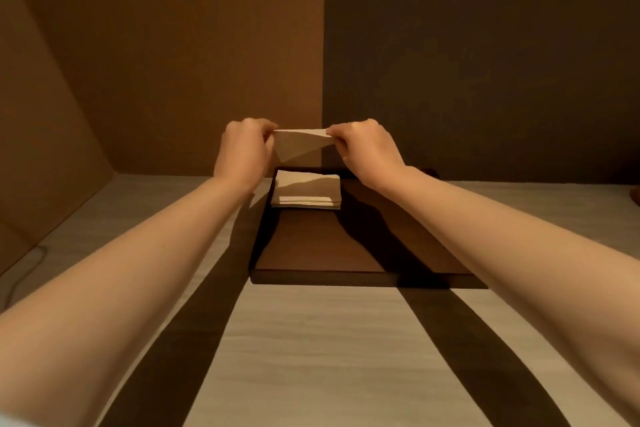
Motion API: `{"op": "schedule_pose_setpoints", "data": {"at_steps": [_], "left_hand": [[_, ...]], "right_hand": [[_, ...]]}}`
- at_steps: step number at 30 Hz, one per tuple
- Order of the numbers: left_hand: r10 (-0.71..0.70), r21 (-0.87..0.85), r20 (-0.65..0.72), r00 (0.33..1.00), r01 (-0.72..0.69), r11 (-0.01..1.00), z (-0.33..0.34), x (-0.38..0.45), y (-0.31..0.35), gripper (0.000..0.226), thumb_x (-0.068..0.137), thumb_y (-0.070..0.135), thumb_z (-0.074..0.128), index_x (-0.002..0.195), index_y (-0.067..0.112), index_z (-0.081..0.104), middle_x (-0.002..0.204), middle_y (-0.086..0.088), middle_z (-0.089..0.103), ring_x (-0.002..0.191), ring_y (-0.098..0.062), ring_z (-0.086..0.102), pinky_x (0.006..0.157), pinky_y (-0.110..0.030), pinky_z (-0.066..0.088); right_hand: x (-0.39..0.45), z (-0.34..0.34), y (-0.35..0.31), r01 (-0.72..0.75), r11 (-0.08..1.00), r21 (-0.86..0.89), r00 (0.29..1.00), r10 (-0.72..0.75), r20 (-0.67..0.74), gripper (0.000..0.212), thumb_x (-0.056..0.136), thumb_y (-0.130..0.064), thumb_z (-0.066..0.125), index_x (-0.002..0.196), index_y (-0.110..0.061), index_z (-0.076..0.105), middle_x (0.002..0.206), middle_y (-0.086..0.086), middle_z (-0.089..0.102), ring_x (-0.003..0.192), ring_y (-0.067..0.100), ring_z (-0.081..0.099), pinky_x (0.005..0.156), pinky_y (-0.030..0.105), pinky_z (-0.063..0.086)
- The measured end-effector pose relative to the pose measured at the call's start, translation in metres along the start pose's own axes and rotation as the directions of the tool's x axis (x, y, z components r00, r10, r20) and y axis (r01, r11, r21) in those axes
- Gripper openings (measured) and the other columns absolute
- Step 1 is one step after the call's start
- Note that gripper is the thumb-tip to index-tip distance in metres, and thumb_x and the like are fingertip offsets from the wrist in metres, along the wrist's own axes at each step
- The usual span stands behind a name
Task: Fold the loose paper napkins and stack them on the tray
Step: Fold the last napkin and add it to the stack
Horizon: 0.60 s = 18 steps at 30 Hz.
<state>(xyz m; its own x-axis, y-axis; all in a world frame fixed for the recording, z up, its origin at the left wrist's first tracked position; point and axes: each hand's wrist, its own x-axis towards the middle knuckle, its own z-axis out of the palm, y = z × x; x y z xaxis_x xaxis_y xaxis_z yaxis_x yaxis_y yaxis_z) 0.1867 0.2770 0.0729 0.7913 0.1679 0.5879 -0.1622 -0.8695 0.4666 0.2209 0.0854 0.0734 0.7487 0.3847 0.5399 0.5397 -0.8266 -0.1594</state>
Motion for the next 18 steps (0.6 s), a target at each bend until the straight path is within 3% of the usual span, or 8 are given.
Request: {"op": "schedule_pose_setpoints", "data": {"at_steps": [2,4,7,9,15,18], "left_hand": [[0.164,0.07,-0.012,0.986,-0.163,0.984,0.012,-0.003,-0.018,0.026,0.093,0.007,0.056,0.116,0.011,0.067,0.117,-0.009,0.068,0.108,-0.023,0.063,0.107,-0.044,0.036],[0.254,0.166,0.06,0.965,-0.26,0.951,0.027,-0.011,-0.038,0.027,0.092,0.007,0.056,0.116,0.014,0.067,0.122,-0.006,0.065,0.113,-0.022,0.061,0.112,-0.048,0.025],[0.231,0.259,0.25,0.94,-0.294,0.92,0.052,-0.029,-0.058,0.031,0.09,0.003,0.058,0.115,0.018,0.068,0.122,-0.005,0.066,0.115,-0.022,0.059,0.114,-0.049,0.019],[0.196,0.263,0.298,0.934,-0.277,0.924,0.061,-0.037,-0.064,0.033,0.09,0.001,0.056,0.115,0.02,0.068,0.115,-0.006,0.069,0.109,-0.023,0.062,0.114,-0.046,0.017],[0.202,0.308,0.3,0.932,-0.295,0.905,0.06,-0.03,-0.064,0.028,0.092,0.01,0.056,0.114,0.023,0.069,0.11,-0.005,0.071,0.105,-0.024,0.062,0.11,-0.04,0.028],[0.186,0.224,0.219,0.958,-0.235,0.946,0.059,-0.026,-0.057,0.027,0.091,0.008,0.056,0.111,0.017,0.071,0.107,-0.01,0.072,0.102,-0.029,0.063,0.099,-0.041,0.044]], "right_hand": [[-0.005,0.022,0.004,0.015,0.999,0.043,1.0,-0.015,-0.003,0.029,0.093,-0.001,0.055,0.115,-0.012,0.07,0.107,0.012,0.072,0.096,0.031,0.068,0.081,0.046,0.056],[-0.014,0.047,0.009,0.005,0.995,0.096,0.998,-0.01,0.056,0.029,0.093,-0.001,0.056,0.117,-0.01,0.07,0.121,0.013,0.068,0.109,0.032,0.065,0.091,0.047,0.053],[-0.035,0.079,0.016,-0.042,0.994,0.101,0.981,0.022,0.191,0.033,0.093,-0.007,0.055,0.123,-0.016,0.066,0.125,0.01,0.066,0.112,0.033,0.062,0.09,0.049,0.052],[-0.047,0.089,0.018,-0.043,0.996,0.08,0.979,0.026,0.204,0.032,0.095,-0.013,0.055,0.125,-0.019,0.065,0.124,0.007,0.067,0.109,0.032,0.063,0.086,0.048,0.053],[-0.045,0.085,0.021,-0.016,0.999,0.044,0.983,0.008,0.185,0.03,0.096,-0.014,0.055,0.123,-0.02,0.066,0.121,0.006,0.068,0.11,0.03,0.062,0.097,0.048,0.047],[-0.044,0.083,0.02,-0.015,0.999,0.039,0.984,0.008,0.177,0.031,0.096,-0.012,0.054,0.124,-0.019,0.066,0.124,0.006,0.067,0.111,0.031,0.061,0.102,0.046,0.043]]}}
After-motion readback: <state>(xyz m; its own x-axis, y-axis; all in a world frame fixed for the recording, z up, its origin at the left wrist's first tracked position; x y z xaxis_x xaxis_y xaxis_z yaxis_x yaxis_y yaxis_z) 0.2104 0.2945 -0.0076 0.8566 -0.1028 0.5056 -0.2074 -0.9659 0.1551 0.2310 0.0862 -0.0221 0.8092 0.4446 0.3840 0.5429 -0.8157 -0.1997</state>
